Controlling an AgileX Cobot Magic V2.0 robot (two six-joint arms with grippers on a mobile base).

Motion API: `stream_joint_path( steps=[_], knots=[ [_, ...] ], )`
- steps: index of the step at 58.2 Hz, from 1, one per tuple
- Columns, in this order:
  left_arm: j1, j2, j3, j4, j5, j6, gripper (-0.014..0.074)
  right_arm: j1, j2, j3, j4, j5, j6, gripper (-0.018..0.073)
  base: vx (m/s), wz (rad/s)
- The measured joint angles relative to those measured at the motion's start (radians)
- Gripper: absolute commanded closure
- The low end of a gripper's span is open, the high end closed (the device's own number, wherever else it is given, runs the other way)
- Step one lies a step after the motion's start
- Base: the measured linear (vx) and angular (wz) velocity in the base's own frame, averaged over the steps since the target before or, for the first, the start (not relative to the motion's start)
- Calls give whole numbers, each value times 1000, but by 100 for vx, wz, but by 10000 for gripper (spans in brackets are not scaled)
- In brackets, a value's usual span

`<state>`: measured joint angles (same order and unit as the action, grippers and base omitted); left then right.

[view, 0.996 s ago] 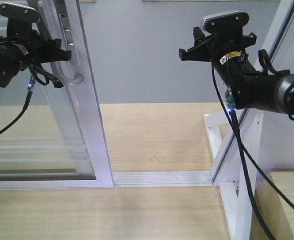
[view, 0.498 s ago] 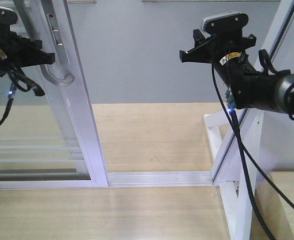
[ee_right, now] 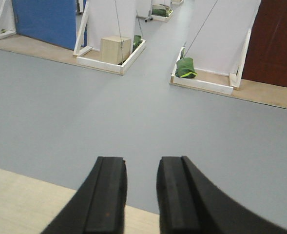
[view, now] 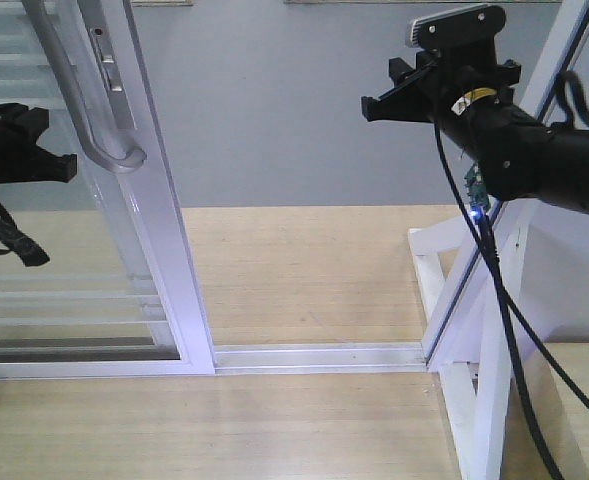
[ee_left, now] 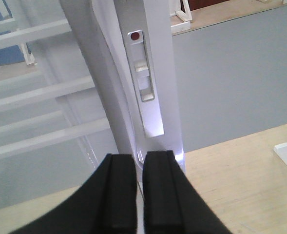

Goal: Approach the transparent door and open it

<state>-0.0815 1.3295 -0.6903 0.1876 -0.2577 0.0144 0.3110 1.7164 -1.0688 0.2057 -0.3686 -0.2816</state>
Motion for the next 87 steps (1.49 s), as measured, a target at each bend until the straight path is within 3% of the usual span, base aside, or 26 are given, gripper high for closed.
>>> stream_joint_path(
  steps=[7, 23, 29, 41, 54, 68, 87],
  knots=[
    [0, -60, 68, 0, 0, 2, 379, 0, -117, 26, 0, 132, -29, 378, 0, 0],
    [0, -261, 221, 0, 39, -24, 379, 0, -441, 322, 0, 149, -34, 515, 0, 0],
    [0, -364, 277, 0, 97, -40, 409, 0, -600, 445, 0, 150, -35, 574, 0, 0],
    [0, -614, 376, 0, 249, -47, 605, 0, -960, 655, 0, 227, -30, 565, 0, 0],
    [0, -872, 440, -6, 442, -47, 605, 0, -1270, 832, 0, 350, -28, 565, 0, 0],
    [0, -1014, 473, -112, 509, -47, 604, 0, -1384, 896, 0, 356, -28, 565, 0, 0],
    [0, -1023, 473, -224, 518, -49, 603, 0, -1384, 896, 0, 395, -26, 565, 0, 0]
  ],
)
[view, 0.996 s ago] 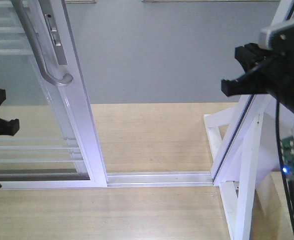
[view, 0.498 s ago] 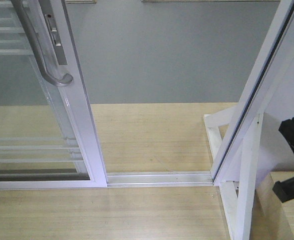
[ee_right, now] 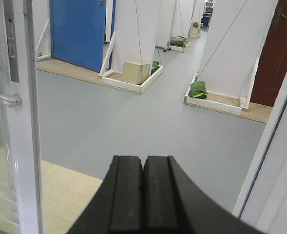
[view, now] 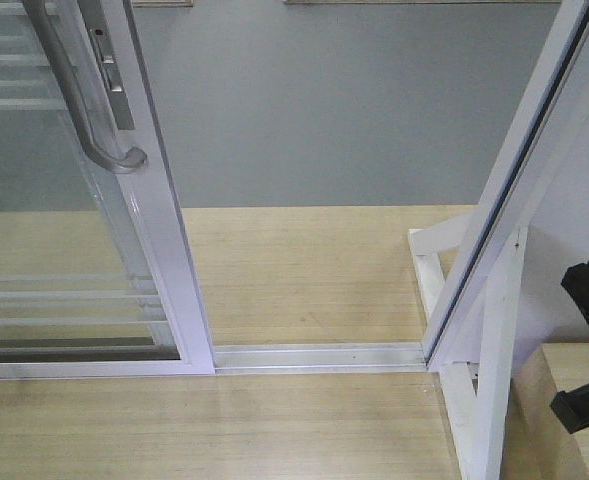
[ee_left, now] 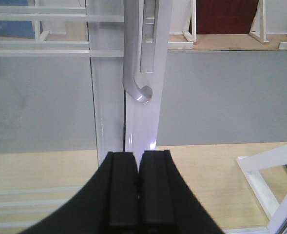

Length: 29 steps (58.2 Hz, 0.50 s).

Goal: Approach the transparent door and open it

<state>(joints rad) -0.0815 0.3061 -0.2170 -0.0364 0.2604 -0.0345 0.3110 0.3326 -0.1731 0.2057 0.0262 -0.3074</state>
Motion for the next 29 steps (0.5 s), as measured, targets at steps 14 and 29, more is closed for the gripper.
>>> stream_joint_path(
  steps=[14, 29],
  knots=[
    [0, 0, 0, -8, 7, -1, 603, 0, 0, 0, -1, 1, 0, 565, 0, 0],
    [0, -13, 1, -11, 19, -1, 603, 0, 0, 0, -1, 1, 0, 565, 0, 0]
  ],
)
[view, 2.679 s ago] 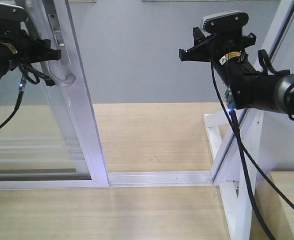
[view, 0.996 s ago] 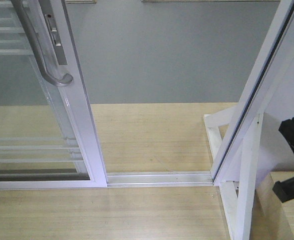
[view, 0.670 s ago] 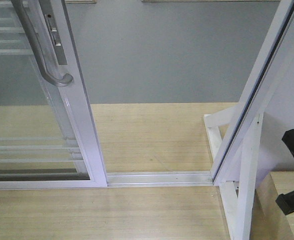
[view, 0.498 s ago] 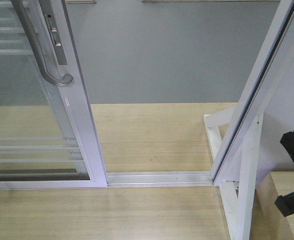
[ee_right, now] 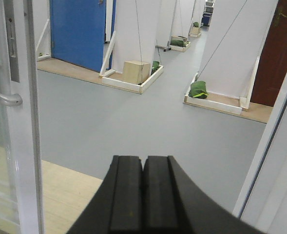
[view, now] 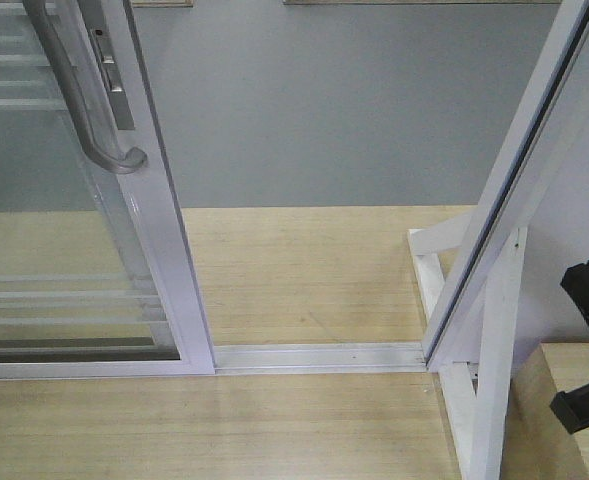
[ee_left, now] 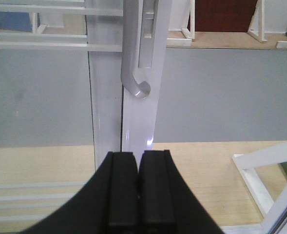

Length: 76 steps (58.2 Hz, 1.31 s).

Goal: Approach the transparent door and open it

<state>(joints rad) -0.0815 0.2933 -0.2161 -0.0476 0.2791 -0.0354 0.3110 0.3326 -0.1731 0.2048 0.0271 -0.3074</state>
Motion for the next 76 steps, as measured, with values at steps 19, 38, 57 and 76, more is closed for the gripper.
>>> stream_joint_path(
  steps=[19, 38, 57, 76],
  knots=[
    [0, -284, 228, 0, -12, 0, 603, 0, 0, 0, 0, 1, 0, 565, 0, 0],
    [0, -304, 244, 0, -41, 1, 603, 0, 0, 0, 0, 4, 0, 565, 0, 0],
    [0, -304, 245, 0, -42, 1, 603, 0, 0, 0, -2, 4, 0, 565, 0, 0],
    [0, -304, 246, 0, -42, 1, 603, 0, -5, 17, -7, -17, 0, 565, 0, 0]
  ],
)
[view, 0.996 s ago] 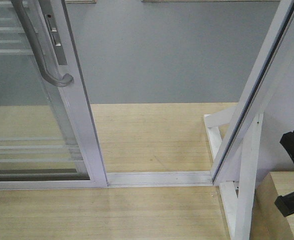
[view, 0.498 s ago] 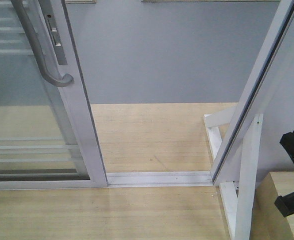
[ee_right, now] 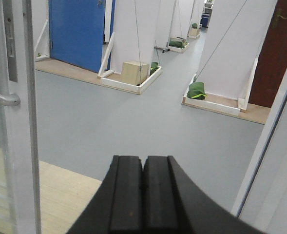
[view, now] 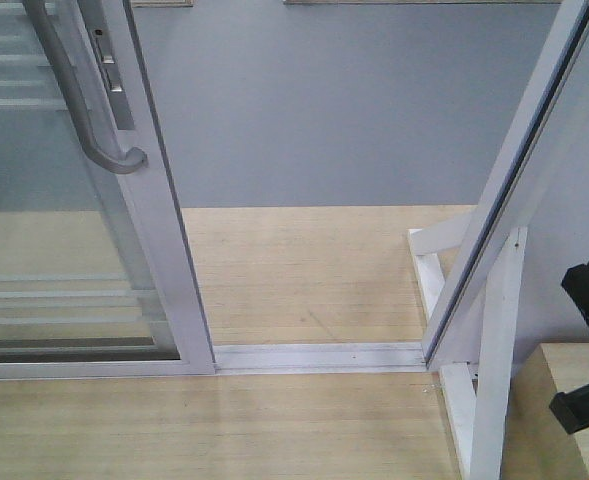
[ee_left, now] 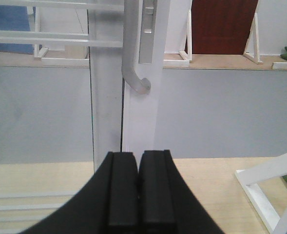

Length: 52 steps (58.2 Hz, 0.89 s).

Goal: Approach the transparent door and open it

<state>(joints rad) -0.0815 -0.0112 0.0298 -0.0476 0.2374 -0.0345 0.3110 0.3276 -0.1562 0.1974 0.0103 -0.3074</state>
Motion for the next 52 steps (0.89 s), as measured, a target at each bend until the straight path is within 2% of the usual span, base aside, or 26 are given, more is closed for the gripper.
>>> stream_joint_path(
  steps=[11, 25, 30, 41, 52],
  knots=[
    [0, 0, 0, 0, 0, 0, 603, -14, -148, 149, -41, -26, 0, 565, 0, 0],
    [0, 0, 1, 0, 0, 0, 603, -26, -334, 185, -75, 151, 0, 565, 0, 0],
    [0, 0, 1, 0, 0, 0, 603, -60, -337, 186, -82, 187, 0, 565, 0, 0],
    [0, 0, 1, 0, 0, 0, 603, -188, -337, 186, -86, 192, 0, 565, 0, 0],
    [0, 0, 1, 0, 0, 0, 603, -246, -337, 186, -90, 192, -1, 565, 0, 0]
  ],
)
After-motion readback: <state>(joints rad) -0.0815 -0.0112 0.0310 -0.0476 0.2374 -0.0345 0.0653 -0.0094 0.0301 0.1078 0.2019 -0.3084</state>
